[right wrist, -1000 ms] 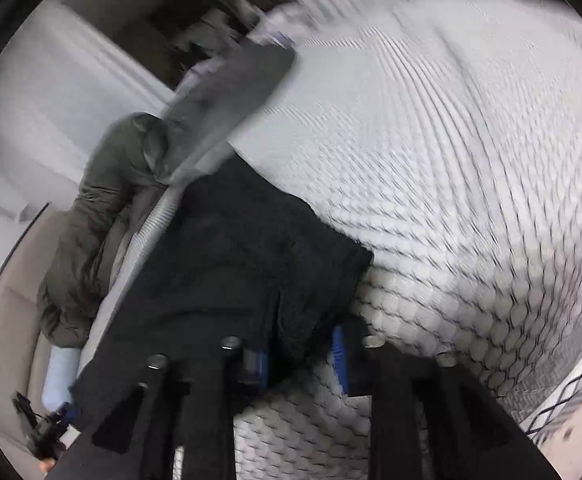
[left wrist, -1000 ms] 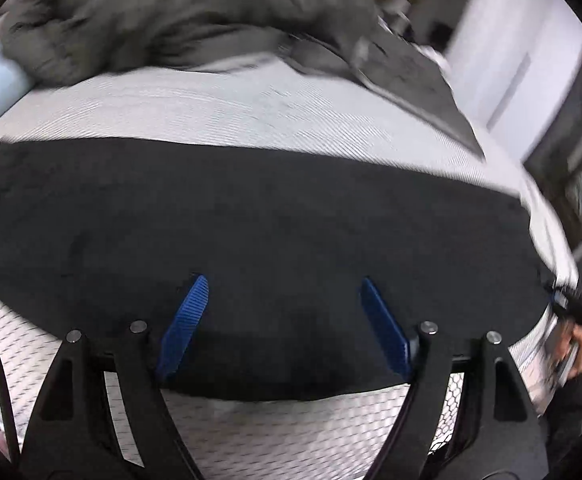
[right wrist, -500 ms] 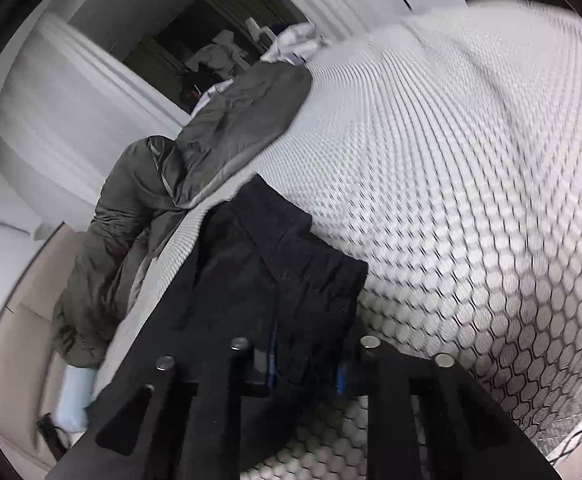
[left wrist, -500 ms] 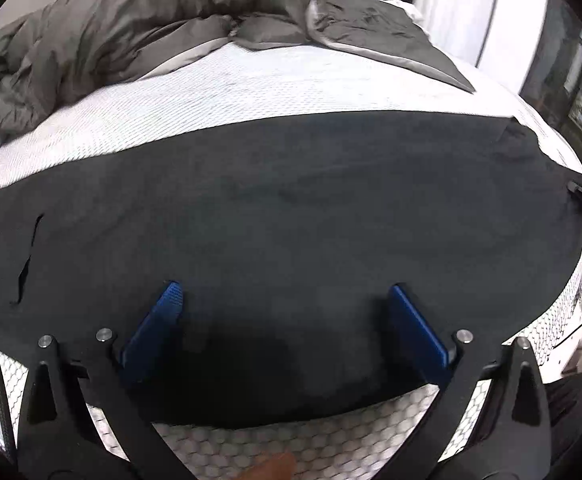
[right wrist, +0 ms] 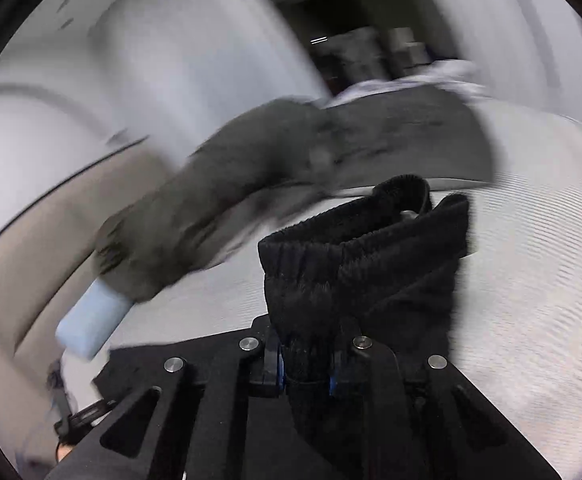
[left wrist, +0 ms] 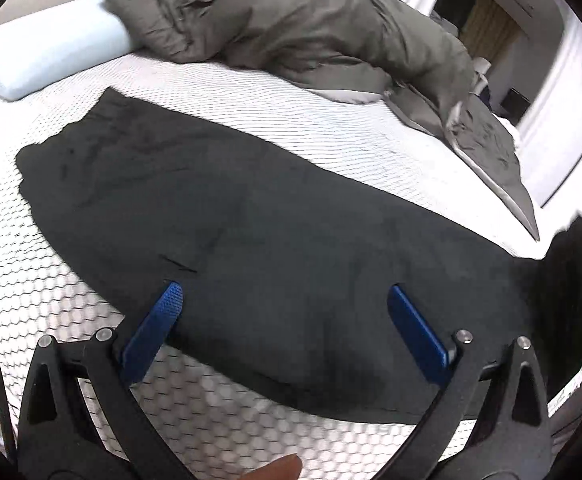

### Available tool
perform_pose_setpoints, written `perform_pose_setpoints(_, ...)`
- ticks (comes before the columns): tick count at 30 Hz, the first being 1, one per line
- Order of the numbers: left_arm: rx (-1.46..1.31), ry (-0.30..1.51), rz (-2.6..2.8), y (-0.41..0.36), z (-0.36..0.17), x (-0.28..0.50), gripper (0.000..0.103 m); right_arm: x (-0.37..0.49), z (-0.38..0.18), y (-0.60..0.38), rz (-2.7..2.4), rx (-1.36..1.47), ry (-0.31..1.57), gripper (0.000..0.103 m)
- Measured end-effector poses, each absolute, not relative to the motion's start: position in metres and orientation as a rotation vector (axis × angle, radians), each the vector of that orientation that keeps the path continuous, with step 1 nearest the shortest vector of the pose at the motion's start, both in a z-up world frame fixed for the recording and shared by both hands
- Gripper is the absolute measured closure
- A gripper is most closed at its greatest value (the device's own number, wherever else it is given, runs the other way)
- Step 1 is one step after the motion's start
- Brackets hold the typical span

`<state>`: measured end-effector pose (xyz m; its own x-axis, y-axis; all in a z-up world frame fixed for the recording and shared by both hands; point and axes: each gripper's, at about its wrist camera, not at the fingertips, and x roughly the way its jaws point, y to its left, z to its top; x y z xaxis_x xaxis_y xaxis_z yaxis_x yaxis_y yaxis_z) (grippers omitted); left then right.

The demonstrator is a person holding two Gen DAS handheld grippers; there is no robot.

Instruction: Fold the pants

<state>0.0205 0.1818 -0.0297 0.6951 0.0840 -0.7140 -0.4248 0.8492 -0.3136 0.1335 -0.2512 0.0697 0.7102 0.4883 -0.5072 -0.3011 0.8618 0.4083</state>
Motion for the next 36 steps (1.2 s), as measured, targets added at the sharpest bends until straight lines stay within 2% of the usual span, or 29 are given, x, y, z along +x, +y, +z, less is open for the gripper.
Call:
perform_pose_setpoints(5,-0.483,0.764,0.325,0.198,-0.034,0.016,0.001,0.135,0.057,-0.091,0.795,0.068,0.732,0.089)
perform_pose_setpoints(7,-0.486,0.769,0.319,0.203,-0.035,0.016,0.001,0.124,0.031,-0.041,0.926,-0.048,0.826,0.073)
perform_pose_setpoints(10,-0.469,0.764,0.319,0.199,-0.034,0.019,0.001,0.104,-0.009,-0.004,1.056,-0.201,0.954,0.068)
perform_pose_setpoints(11,-0.468,0.757,0.307,0.197,-0.032,0.018,0.001,0.094,-0.013,-0.008,1.068,-0.231,0.936,0.066)
perform_pose_setpoints(13,-0.474,0.743,0.258,0.190,-0.028,0.021,0.001,0.090,-0.009,-0.034,1.057,-0.199,0.900,0.043)
perform_pose_setpoints(14,-0.471,0.743,0.228,0.184,-0.027,0.024,0.001,0.091,-0.004,-0.047,1.043,-0.170,0.887,0.040)
perform_pose_setpoints(17,-0.412,0.767,0.127,0.156,-0.024,0.037,0.001,0.099,0.010,-0.091,0.891,-0.111,0.838,0.037)
perform_pose_setpoints(20,-0.244,0.827,0.026,0.114,-0.029,0.052,0.001,0.108,0.000,-0.123,0.735,-0.091,0.872,0.035)
perform_pose_setpoints(22,-0.055,0.875,0.085,0.089,-0.042,0.058,0.001,0.111,-0.013,-0.133,0.644,-0.141,0.911,0.035)
perform_pose_setpoints(24,0.017,0.911,0.114,0.078,-0.053,0.061,0.001,0.106,-0.024,-0.141,0.554,-0.247,0.922,0.035)
perform_pose_setpoints(27,-0.021,0.906,0.104,0.081,-0.051,0.059,0.001,0.096,-0.033,-0.164,0.521,-0.312,0.931,0.033)
perform_pose_setpoints(28,-0.041,0.901,0.095,0.083,-0.048,0.058,0.001,0.092,-0.033,-0.176,0.526,-0.293,0.944,0.028)
perform_pose_setpoints(30,-0.104,0.872,0.075,0.091,-0.041,0.052,0.001,0.087,-0.038,-0.204,0.533,-0.252,0.987,0.024)
perform_pose_setpoints(36,-0.165,0.874,0.111,0.097,-0.038,0.058,0.001,0.071,-0.046,-0.242,0.550,-0.211,1.037,0.024)
